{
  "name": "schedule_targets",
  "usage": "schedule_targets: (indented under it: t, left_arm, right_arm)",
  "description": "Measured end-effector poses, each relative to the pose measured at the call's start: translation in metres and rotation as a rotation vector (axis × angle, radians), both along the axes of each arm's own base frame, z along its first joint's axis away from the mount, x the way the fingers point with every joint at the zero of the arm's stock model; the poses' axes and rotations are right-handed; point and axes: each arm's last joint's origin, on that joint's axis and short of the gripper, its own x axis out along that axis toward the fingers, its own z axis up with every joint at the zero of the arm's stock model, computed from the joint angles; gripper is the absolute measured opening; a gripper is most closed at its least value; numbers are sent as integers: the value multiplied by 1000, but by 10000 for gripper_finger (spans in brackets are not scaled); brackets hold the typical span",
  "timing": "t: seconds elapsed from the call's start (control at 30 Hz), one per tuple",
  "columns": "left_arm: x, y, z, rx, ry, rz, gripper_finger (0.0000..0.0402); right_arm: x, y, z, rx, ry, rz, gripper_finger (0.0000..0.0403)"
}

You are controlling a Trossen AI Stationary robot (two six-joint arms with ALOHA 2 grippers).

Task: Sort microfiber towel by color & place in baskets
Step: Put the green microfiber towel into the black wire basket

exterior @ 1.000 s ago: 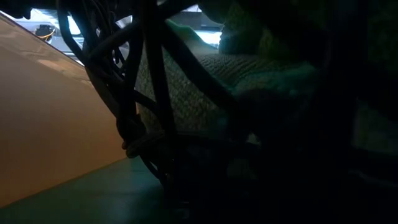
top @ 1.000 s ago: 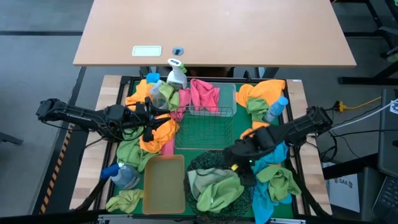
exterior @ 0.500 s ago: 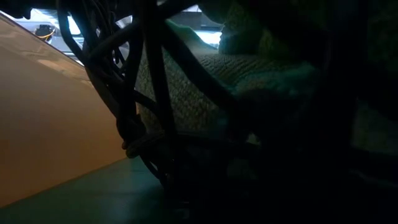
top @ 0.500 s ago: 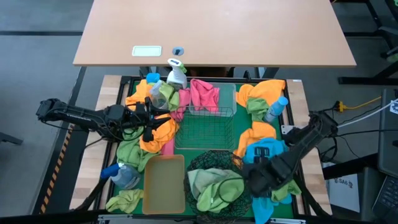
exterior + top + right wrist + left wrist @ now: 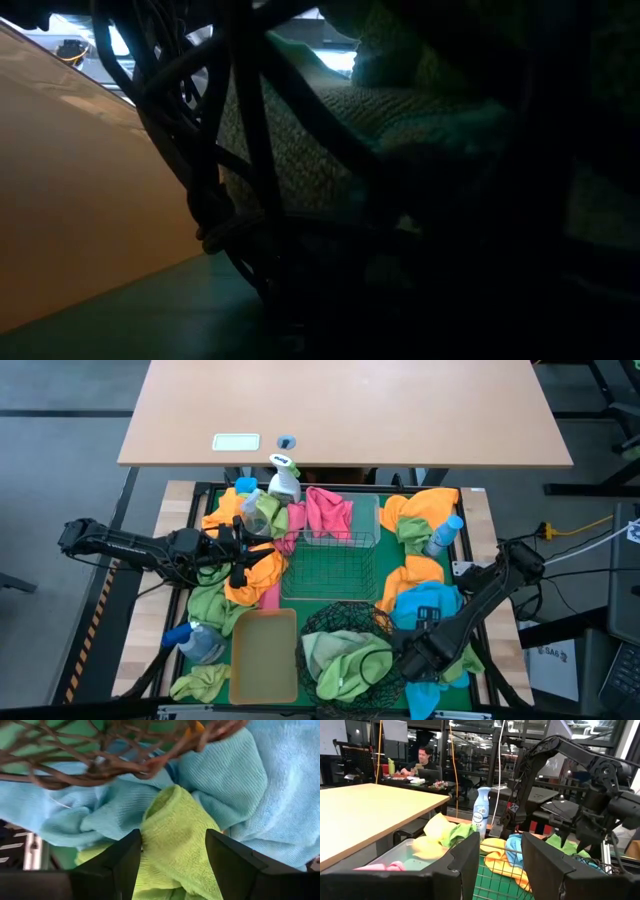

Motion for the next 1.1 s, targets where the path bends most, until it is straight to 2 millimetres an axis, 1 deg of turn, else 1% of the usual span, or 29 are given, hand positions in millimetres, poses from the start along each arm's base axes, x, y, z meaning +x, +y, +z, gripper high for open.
schedule_targets:
  t: [0.23,0.33,0.43,0.63,0.67,0.7,0.73,0.83,0.9,1.03,1.1]
  left_arm:
    - [0,0,0,0,0,0,140]
    - [0,0,0,0,0,0,140]
    - [0,0,0,0,0,0,140]
    - [0,0,0,0,0,0,140]
    - [0,0,0,0,0,0,140]
    - [0,0,0,0,0,0,140]
    - [0,0,0,0,0,0,140]
    - [0,0,0,0,0,0,140]
    - [0,0,0,0,1,0,140]
    - [0,0,0,0,0,1,140]
    - [0,0,0,0,0,1,140]
  right_arm:
    - [-2,-2,-5,-11,15,2,220]
    - [-2,-2,-5,-10,14,3,205]
    - [-1,-2,-5,-16,7,4,165]
    - [-1,-2,-5,-30,-3,7,40]
    - [-1,-3,-5,-32,-1,8,21]
    - [-1,-3,-5,-34,1,8,12]
    - [-2,-3,-5,-34,1,7,10]
    - [-1,-3,-3,-27,8,-1,24]
    - [1,-5,3,-22,16,-10,26]
    - [7,-12,24,-19,28,-21,6]
    - [10,-15,39,-19,13,-15,7]
